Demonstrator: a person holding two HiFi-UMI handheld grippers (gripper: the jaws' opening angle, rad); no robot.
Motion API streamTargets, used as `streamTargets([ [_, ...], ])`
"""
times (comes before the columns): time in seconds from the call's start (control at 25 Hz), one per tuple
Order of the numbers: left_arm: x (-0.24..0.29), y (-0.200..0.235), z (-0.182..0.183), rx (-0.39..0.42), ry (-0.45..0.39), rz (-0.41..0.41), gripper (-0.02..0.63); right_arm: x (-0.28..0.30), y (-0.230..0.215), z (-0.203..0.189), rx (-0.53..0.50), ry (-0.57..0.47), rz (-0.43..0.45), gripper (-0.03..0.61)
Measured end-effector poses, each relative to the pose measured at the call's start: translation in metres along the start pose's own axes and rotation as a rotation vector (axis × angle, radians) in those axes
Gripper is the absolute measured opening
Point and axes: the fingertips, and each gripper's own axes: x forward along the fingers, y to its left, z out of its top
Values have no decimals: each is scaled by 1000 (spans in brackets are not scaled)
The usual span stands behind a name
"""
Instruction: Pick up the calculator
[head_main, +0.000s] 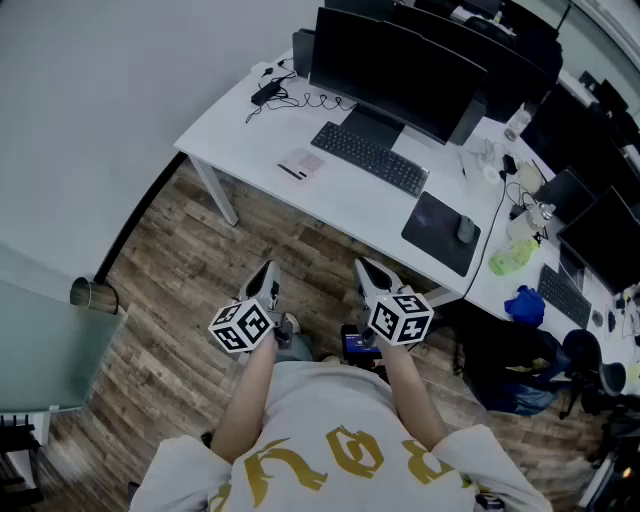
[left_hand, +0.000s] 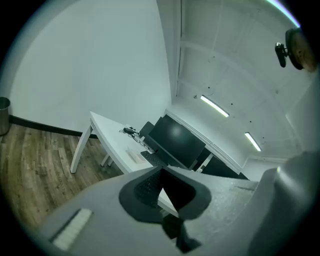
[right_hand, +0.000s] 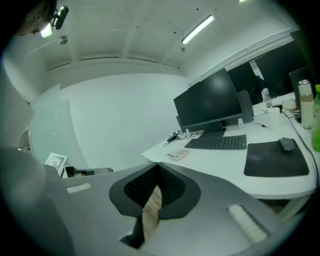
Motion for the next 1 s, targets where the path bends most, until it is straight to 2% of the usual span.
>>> streamTargets([
  [0.48, 0, -2, -6, -18, -4, 24, 3, -9, -4, 3, 14, -14, 44, 23],
  [0.56, 7, -1, -5, -35, -9, 18, 53, -6, -7, 5, 12, -10, 50, 23],
  [0.8, 41, 14, -3, -34, 25, 43, 92, 16, -27, 7, 33, 18, 50, 25],
  [1.0, 96, 32, 10, -50, 26, 62, 95, 53, -57, 20, 36, 35, 27, 25],
])
